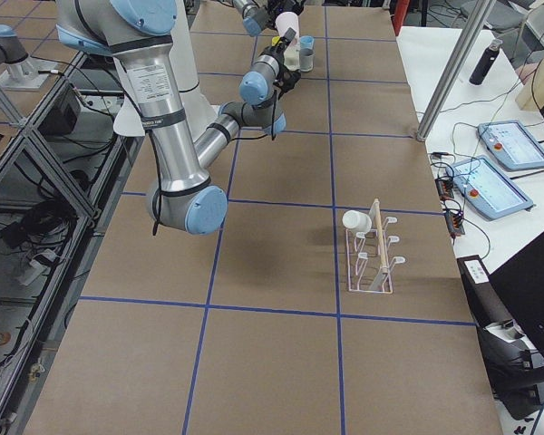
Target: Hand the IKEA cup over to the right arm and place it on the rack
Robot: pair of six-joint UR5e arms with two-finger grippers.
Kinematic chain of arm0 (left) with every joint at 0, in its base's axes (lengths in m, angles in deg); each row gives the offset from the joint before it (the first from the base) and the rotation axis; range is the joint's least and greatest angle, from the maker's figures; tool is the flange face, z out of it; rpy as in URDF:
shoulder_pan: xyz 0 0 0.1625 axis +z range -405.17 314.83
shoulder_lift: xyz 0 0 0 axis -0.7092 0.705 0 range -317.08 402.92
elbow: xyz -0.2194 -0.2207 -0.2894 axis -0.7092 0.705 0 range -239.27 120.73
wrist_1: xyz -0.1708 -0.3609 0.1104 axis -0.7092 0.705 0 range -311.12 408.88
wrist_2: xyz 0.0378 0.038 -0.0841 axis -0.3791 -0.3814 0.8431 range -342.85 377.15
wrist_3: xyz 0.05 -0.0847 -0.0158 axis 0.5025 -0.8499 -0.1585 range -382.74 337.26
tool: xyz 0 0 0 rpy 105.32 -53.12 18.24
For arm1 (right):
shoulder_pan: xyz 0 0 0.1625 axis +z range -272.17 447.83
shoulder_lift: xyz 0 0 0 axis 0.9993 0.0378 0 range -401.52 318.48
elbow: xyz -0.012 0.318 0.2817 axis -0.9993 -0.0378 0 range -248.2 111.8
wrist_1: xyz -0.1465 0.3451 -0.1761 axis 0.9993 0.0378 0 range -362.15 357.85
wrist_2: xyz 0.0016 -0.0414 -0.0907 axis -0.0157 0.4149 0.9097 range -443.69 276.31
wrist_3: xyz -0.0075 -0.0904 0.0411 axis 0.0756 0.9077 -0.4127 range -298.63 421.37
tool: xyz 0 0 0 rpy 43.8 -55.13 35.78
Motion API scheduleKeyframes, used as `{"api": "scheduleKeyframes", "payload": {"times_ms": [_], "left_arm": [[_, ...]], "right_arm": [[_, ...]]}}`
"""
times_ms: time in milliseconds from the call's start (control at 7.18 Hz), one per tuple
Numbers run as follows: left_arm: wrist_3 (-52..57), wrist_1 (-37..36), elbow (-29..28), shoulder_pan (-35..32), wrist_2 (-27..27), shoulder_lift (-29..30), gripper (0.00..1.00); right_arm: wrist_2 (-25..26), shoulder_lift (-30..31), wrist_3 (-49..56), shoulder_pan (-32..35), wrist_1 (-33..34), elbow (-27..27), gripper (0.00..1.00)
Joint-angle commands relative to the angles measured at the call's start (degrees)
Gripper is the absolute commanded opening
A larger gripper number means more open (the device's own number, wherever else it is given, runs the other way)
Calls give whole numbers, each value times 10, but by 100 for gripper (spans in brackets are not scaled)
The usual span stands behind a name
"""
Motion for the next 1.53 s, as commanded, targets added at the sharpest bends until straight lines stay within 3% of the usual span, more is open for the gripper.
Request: {"api": "scheduleKeyframes", "payload": {"times_ms": [0,279,418,557,697,836,976,1115,1394], "left_arm": [[0,-1,3,12,-1,3,0],[0,-5,-1,13,-1,15,0],[0,-5,-1,13,-1,15,0],[1,-5,-2,13,-1,15,0],[3,-5,-2,13,-1,15,17],[3,-6,-1,13,-1,15,47],[4,-7,-1,13,-1,15,64],[3,-8,1,12,-1,16,99],[7,-7,3,10,0,12,100]], "right_arm": [[1,-1,-1,-1,0,-2,99],[1,-1,-1,0,0,-2,98],[1,-1,-1,0,-1,-2,90],[1,-1,-1,0,-2,-2,64],[6,0,-2,0,-3,-2,31],[7,0,-2,0,-3,-2,10],[8,0,-2,0,-3,-2,4],[9,0,-2,0,-3,-2,4],[14,0,-1,1,-4,-1,4]]}}
